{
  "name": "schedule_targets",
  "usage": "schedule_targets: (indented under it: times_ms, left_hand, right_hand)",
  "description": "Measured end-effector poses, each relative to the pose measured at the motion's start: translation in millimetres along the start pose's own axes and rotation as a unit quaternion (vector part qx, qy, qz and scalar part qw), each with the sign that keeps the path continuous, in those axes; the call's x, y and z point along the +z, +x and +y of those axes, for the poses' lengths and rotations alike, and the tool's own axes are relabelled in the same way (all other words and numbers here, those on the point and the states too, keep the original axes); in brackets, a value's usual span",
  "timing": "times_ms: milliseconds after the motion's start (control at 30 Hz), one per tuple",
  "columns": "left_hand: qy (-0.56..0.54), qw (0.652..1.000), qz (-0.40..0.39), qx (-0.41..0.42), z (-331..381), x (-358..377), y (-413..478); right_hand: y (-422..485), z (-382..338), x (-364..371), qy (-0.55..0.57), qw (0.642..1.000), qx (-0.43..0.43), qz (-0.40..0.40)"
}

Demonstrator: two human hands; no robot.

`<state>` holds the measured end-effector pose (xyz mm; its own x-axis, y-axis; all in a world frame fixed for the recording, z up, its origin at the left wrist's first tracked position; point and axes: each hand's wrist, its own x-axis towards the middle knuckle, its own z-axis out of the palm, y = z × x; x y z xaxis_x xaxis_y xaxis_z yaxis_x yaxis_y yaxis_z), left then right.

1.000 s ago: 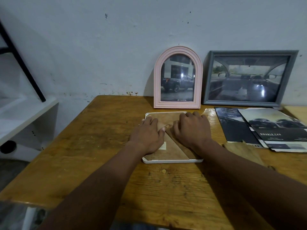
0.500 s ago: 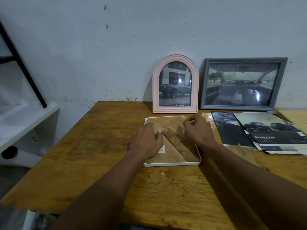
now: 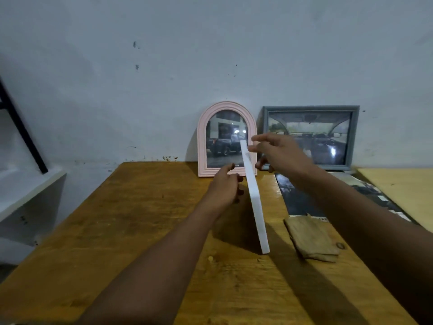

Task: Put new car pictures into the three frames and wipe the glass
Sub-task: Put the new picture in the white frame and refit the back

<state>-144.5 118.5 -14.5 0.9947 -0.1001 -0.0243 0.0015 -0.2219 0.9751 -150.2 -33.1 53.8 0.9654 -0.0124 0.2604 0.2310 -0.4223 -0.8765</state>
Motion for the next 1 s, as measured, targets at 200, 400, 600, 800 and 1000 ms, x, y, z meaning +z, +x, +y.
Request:
schedule_targets:
  times_ms: [200,400,600,800,1000]
  left_hand:
    - [-0.114,0.985,-0.013,-0.128,7.5,-66.5,-13.6]
    - [0.049,0.990,0.055,-0.122,-41.0,-77.7,-17.8]
    - [0.417,0.906,0.067,0.007,-83.3,-61.4,-19.8]
    - [0.390,0.920,0.047,0.015,-94.6,-57.6,-18.6]
    - [0.385,0.922,0.036,0.014,-91.7,-46.9,-17.1]
  right_hand:
    - [-11.1,35.8,38.8,-0.095,0.994,0.000,-0.045]
    - [-48.3,99.2,67.0,-0.231,0.972,0.034,-0.039]
    - [-66.5,108.8,77.4,-0.278,0.960,-0.018,0.004]
    - [-64.4,109.8,77.9,-0.311,0.950,-0.021,0.011]
    - [-57.2,100.8,61.8,-0.296,0.955,-0.015,-0.032]
